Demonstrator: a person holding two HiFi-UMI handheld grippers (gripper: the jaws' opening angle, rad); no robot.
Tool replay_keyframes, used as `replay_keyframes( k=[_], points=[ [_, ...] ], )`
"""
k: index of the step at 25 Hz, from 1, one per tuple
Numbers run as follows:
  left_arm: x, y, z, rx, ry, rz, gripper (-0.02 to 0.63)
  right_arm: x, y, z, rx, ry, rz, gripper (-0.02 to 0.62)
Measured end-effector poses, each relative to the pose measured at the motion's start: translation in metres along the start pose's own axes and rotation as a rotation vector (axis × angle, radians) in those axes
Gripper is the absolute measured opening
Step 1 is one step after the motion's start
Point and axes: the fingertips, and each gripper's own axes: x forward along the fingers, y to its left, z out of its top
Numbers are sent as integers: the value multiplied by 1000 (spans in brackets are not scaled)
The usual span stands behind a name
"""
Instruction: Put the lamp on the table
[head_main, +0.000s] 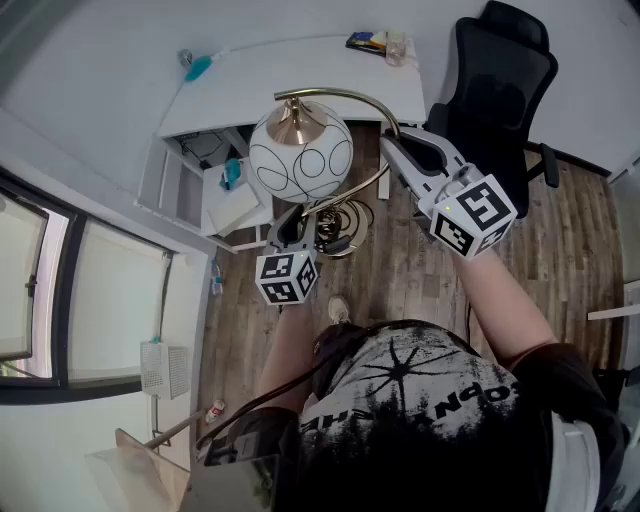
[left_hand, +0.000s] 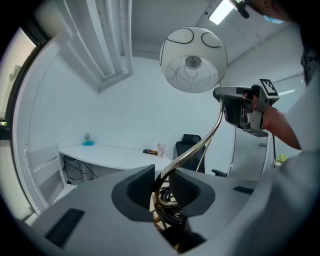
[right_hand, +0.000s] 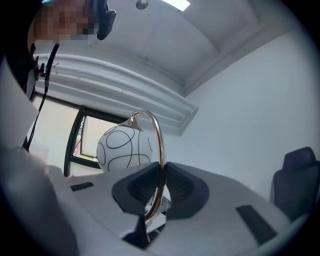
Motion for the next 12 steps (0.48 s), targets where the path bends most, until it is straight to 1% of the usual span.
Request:
replay_keyframes(
  k=[12],
  points=[
    [1, 0, 1, 0, -1, -1, 92, 0, 0, 1, -2, -1, -4, 44]
  ],
)
